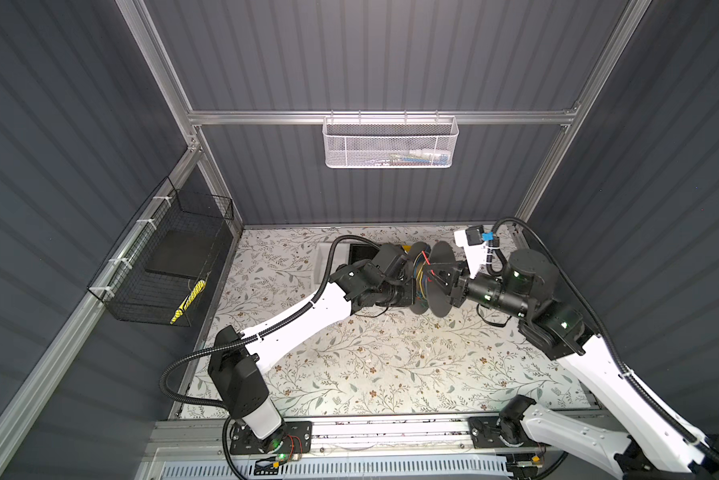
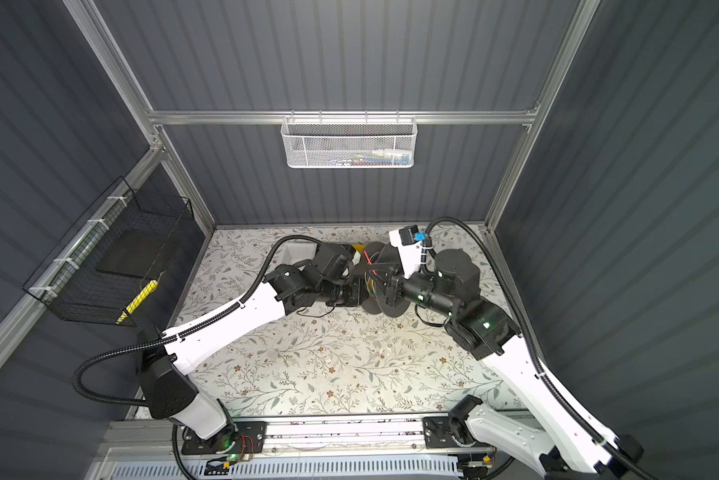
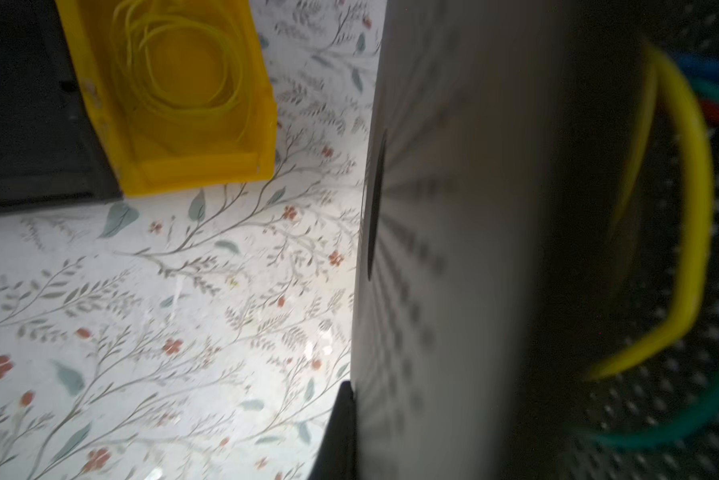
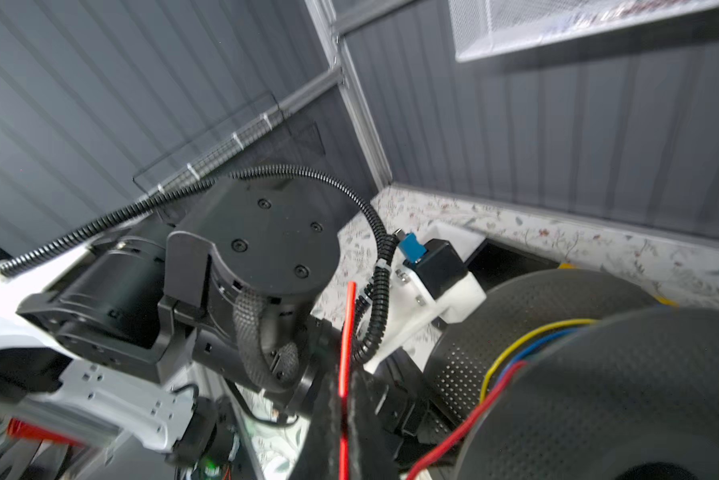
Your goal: Wrap the cables
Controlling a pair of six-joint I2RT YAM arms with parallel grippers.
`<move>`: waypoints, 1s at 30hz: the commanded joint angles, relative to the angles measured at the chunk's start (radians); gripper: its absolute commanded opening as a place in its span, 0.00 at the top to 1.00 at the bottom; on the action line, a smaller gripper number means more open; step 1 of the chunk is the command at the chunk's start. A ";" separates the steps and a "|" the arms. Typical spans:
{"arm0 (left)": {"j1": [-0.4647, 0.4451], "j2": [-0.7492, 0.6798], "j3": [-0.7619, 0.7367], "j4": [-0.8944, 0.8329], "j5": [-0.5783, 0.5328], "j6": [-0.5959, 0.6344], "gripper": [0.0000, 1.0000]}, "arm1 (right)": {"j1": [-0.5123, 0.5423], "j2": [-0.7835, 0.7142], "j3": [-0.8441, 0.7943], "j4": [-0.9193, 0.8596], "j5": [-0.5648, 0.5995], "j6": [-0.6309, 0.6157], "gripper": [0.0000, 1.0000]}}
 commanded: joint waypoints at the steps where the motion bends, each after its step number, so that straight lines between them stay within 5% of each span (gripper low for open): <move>1: 0.036 0.007 -0.035 0.422 -0.152 -0.328 1.00 | 0.050 -0.163 -0.099 0.252 0.036 0.150 1.00; 5: 0.036 0.050 -0.135 0.858 -0.153 -0.522 1.00 | 0.052 -0.304 -0.252 0.356 0.151 0.228 1.00; 10: 0.035 0.125 -0.153 1.178 -0.129 -0.607 1.00 | 0.052 -0.446 -0.366 0.339 0.337 0.258 1.00; 16: 0.035 0.135 -0.210 1.415 -0.121 -0.628 1.00 | 0.047 -0.613 -0.515 0.366 0.584 0.310 1.00; 30: 0.040 0.115 -0.344 1.754 -0.077 -0.676 1.00 | -0.053 -0.694 -0.464 0.163 0.748 0.404 1.00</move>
